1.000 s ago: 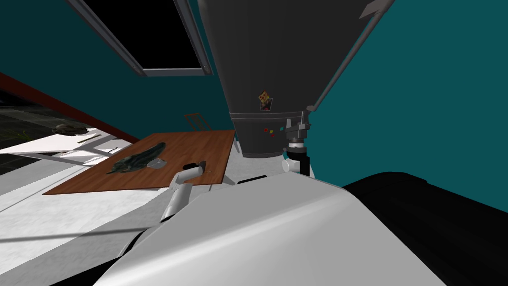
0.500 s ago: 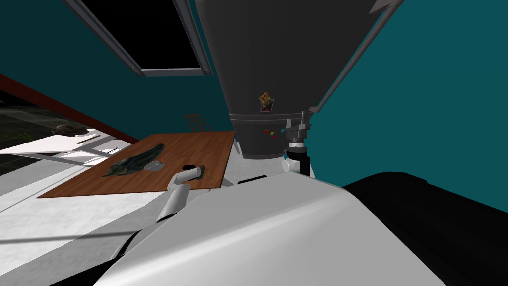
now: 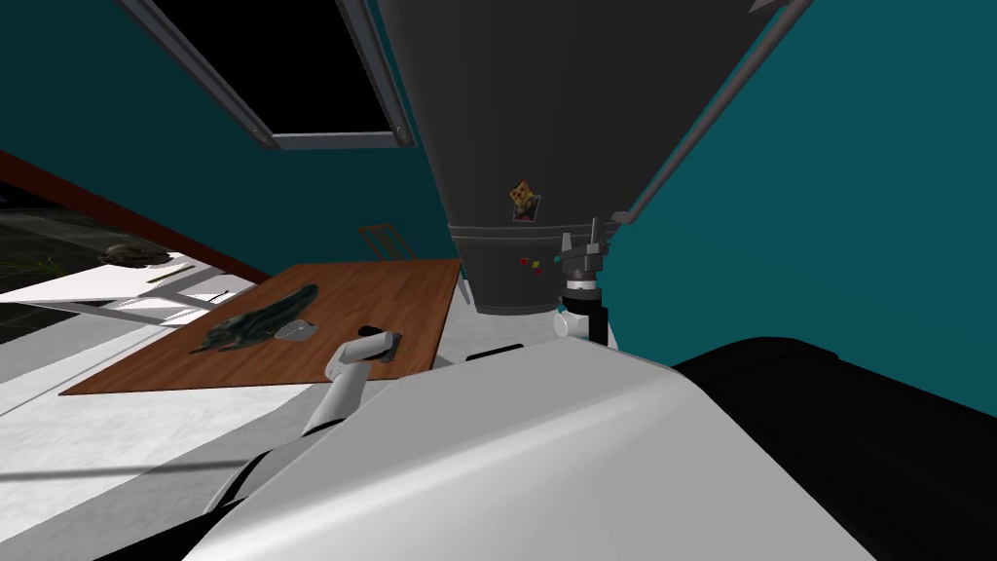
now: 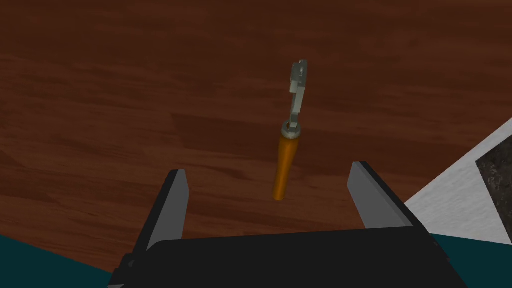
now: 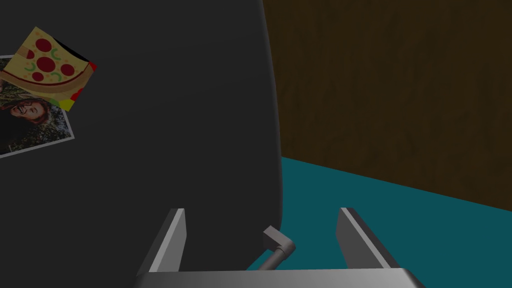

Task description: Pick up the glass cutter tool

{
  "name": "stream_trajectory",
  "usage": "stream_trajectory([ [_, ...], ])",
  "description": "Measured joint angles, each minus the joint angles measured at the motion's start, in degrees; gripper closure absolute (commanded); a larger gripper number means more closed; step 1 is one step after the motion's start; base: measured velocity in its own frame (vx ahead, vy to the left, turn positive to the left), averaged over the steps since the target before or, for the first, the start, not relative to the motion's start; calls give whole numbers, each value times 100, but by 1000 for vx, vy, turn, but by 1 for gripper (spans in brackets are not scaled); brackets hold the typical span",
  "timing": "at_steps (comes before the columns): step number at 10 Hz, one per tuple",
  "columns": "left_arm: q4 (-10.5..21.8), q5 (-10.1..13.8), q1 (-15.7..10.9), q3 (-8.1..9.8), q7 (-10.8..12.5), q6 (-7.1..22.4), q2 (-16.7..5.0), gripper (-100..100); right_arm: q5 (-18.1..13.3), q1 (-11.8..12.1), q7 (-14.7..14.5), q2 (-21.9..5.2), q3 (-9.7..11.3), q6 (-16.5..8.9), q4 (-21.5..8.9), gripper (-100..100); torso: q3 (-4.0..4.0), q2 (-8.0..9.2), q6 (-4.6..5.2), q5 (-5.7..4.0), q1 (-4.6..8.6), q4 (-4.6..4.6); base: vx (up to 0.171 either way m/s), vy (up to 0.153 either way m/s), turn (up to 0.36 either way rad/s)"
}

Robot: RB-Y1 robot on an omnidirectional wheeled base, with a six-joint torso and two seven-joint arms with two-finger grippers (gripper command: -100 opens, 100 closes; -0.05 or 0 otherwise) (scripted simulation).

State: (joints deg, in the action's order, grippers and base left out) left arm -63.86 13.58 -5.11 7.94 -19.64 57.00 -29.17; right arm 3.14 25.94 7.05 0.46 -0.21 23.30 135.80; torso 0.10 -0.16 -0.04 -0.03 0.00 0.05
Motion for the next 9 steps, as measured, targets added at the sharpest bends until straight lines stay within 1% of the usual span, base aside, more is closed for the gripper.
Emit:
stream_trajectory([
  [1, 110, 47, -18, -23, -58, 129, -81, -100, 0, 0, 0, 0, 0, 0, 0, 0, 2, -4, 0, 0, 1, 1, 91, -29, 19],
  [3, 215, 57, -23, -88, -103, 391, -173, -100, 0, 0, 0, 0, 0, 0, 0, 0, 6, -10, 1, -1, 3, 2, 75, -16, 11],
  [4, 238, 58, -19, -117, -113, 500, -212, -100, 0, 0, 0, 0, 0, 0, 0, 0, 3, -4, 1, 0, 0, 1, 26, -5, 4],
  [5, 240, 58, -18, -120, -115, 525, -216, 0, 0, 0, 0, 0, 0, 0, 0, 0, -4, 8, 1, 1, -2, -1, 6, -1, -1],
  [6, 240, 58, -19, -120, -114, 522, -215, -100, 0, -1, 0, 0, 0, 0, 0, 0, -9, 17, 1, 1, -4, -3, 13, 27, -20],
  [9, 475, -39, 13, -171, -41, 242, -98, -100, 0, -1, 0, -1, 0, 0, 0, 0, -8, 15, 1, 5, -22, -3, 23, 44, -19],
])
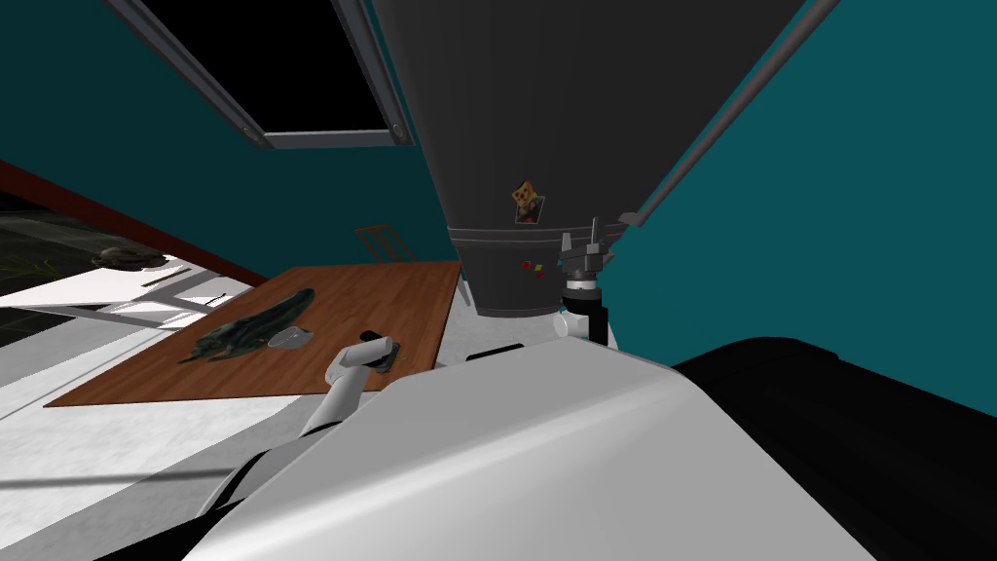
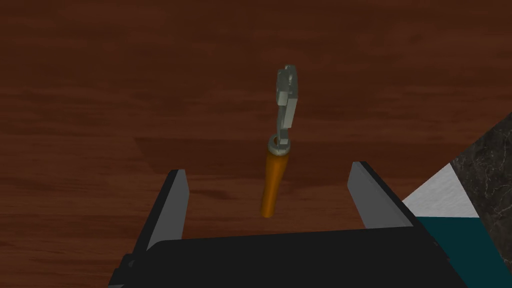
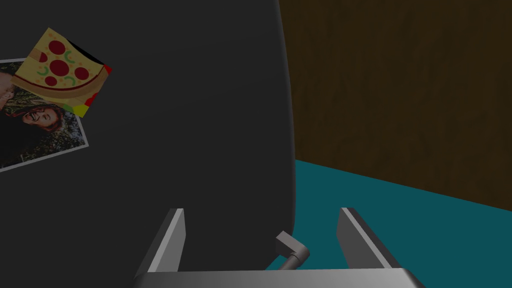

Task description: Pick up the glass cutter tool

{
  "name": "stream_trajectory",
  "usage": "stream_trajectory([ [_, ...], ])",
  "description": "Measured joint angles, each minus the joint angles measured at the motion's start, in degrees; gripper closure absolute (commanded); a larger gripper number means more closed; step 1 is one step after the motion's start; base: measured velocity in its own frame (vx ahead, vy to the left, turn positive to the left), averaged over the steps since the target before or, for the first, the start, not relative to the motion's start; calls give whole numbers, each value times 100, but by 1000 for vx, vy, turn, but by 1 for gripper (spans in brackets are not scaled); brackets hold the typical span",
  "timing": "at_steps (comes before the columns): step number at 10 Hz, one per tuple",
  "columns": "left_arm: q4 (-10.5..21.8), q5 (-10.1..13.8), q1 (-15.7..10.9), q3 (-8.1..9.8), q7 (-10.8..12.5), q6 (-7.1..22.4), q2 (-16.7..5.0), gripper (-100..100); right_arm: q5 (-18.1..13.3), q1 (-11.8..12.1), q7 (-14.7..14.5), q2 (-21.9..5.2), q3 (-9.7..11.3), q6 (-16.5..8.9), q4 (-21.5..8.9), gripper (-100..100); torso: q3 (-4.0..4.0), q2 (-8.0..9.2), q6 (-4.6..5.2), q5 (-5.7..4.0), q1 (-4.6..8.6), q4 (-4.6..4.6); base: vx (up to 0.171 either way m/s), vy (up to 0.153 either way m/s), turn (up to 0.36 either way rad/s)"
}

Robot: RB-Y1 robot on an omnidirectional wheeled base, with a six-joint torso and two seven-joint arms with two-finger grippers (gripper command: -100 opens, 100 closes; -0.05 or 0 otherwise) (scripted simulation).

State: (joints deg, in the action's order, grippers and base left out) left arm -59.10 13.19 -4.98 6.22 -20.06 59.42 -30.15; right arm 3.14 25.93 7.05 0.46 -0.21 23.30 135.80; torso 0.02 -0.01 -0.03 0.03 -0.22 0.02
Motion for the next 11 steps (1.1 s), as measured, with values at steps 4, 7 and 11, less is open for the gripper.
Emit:
stream_trajectory([
  [4, 103, -17, 7, -11, 5, -114, 22, 100, 0, 0, 0, 0, 0, 0, 0, 0, -3, 5, 4, -2, 15, -3, 3, 4, -1],
  [7, 100, -18, 4, -12, 3, -117, 23, 0, 0, 0, 0, 0, 0, 0, 0, 0, -3, 5, 0, -1, 14, -1, 0, 0, 0],
  [11, -54, 54, -52, 25, -47, 102, -64, 100, 0, -1, 0, 1, 1, 0, 0, 0, -9, 14, 1, -6, 33, -4, -21, -39, 19],
])
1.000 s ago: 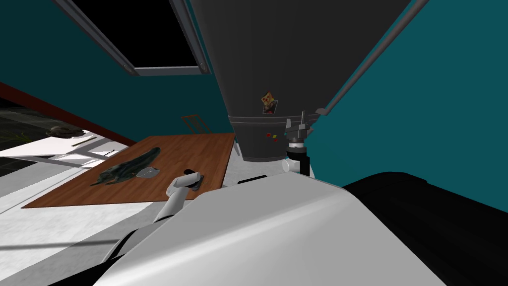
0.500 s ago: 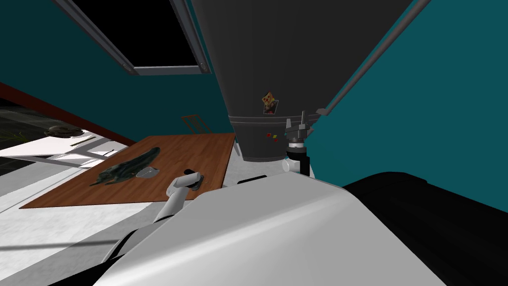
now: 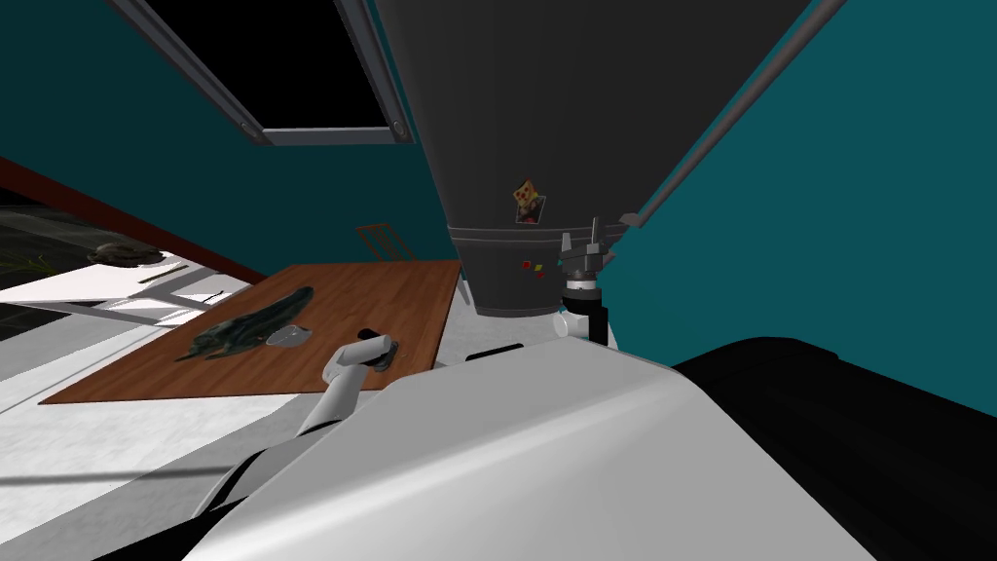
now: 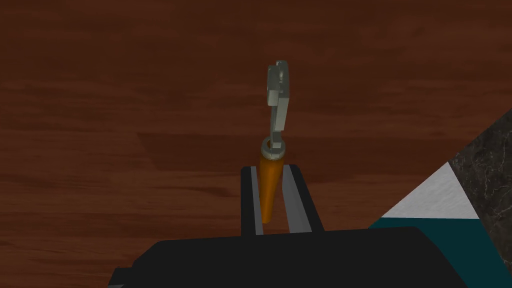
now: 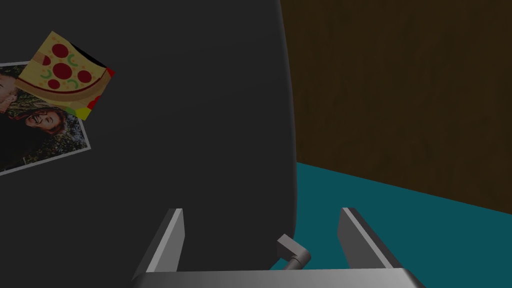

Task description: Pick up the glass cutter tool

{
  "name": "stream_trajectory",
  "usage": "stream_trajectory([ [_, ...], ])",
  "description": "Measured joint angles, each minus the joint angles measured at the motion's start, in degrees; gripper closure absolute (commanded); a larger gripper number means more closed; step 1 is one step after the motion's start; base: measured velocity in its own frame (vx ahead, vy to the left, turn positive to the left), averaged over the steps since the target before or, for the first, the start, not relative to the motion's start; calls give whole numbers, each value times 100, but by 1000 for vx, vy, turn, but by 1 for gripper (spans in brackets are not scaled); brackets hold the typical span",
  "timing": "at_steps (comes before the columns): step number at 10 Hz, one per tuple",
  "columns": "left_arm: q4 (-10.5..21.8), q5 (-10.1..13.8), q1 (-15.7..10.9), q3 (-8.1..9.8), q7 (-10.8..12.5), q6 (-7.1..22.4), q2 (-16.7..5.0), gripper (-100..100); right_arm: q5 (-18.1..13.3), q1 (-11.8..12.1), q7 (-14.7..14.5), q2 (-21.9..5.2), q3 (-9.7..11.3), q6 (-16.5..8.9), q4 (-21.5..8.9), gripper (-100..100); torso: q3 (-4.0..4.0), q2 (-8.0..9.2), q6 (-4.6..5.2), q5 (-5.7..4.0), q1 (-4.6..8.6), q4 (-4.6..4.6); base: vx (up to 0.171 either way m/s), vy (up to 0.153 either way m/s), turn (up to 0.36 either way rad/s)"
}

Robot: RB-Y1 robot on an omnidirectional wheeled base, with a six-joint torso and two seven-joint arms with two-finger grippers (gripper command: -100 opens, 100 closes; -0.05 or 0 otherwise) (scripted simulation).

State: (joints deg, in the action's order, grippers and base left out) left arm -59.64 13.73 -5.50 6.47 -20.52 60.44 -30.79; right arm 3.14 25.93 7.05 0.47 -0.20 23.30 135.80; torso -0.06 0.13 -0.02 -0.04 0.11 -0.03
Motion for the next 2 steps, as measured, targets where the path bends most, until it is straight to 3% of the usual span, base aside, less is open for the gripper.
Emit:
stream_trajectory([
  [1, -97, 23, 3, 14, -13, 96, -30, 100, 0, 0, 0, 0, 0, 0, 0, 0, -1, 1, 0, 0, -1, 0, -9, -16, 4],
  [2, -110, 26, 2, 17, -14, 119, -33, 0, 0, 0, 0, 0, 0, 0, 0, 0, 2, -3, 0, 3, -8, 1, 0, 0, 0],
])
